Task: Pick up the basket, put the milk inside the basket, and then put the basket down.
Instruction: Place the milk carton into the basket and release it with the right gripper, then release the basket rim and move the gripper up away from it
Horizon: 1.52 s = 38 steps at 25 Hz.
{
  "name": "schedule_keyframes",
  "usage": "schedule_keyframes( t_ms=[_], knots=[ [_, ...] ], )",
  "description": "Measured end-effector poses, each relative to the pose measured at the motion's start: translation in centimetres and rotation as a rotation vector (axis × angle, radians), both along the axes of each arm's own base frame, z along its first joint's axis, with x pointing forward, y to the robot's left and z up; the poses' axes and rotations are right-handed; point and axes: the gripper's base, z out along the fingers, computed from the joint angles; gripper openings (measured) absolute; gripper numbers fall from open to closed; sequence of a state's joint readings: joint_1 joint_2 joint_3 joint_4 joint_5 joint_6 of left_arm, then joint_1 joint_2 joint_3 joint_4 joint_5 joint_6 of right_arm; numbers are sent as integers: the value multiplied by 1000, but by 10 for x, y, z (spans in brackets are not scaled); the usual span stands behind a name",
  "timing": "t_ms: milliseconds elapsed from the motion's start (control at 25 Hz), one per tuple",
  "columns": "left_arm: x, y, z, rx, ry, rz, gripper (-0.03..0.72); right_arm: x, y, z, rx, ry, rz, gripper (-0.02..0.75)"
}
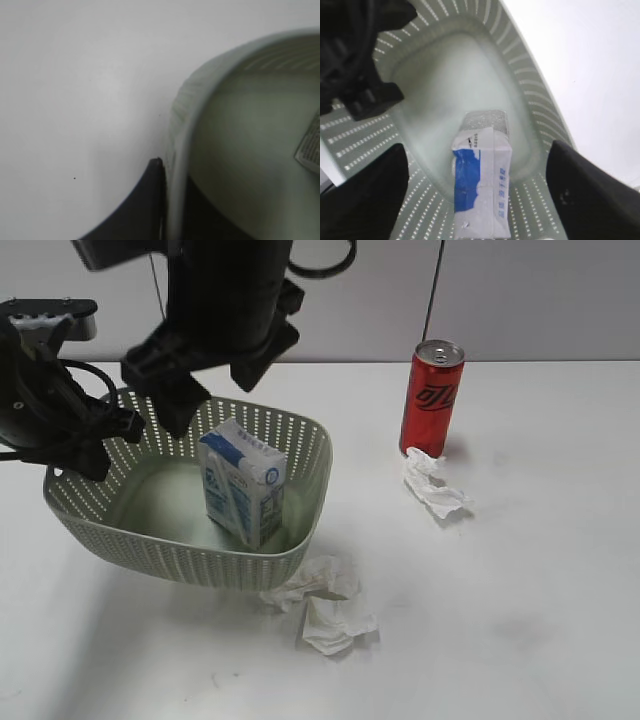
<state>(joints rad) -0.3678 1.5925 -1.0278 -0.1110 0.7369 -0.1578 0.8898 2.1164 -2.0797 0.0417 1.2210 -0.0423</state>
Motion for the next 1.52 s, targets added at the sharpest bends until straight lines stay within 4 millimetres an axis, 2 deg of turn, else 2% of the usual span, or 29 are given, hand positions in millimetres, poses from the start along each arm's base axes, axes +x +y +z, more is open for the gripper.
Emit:
schedule_keyframes(
  t_ms=[120, 320, 560, 600, 720, 880, 1000, 1160, 1320, 1520],
  knots=[
    [0, 0, 0, -5, 5, 3, 0, 1, -18, 33, 71, -26, -29, 658],
    [-2, -3, 0, -42, 25, 24, 0, 19, -71, 59, 120, -25, -146, 657],
    [-3, -5, 0, -69, 42, 38, 0, 33, -159, 68, 98, -8, -343, 648],
    [-3, -5, 0, -72, 45, 40, 0, 32, -180, 68, 90, -1, -391, 647],
    [-3, -6, 1, -90, 52, 50, 0, 22, -228, 66, 70, 13, -495, 641],
    [-4, -7, 1, -101, 57, 56, 0, 4, -284, 57, 41, 10, -634, 633],
    [-4, -7, 1, -104, 58, 58, 0, -13, -311, 51, 15, 20, -706, 629],
    [-4, -8, 1, -111, 60, 61, 0, -49, -323, 57, 11, -21, -723, 612],
    [-2, -5, 1, -122, 64, 80, 0, -94, -329, 61, 60, -81, -736, 595],
    [3, 8, 1, -132, 62, 130, 0, -148, -337, 39, 109, -159, -743, 592]
  ],
)
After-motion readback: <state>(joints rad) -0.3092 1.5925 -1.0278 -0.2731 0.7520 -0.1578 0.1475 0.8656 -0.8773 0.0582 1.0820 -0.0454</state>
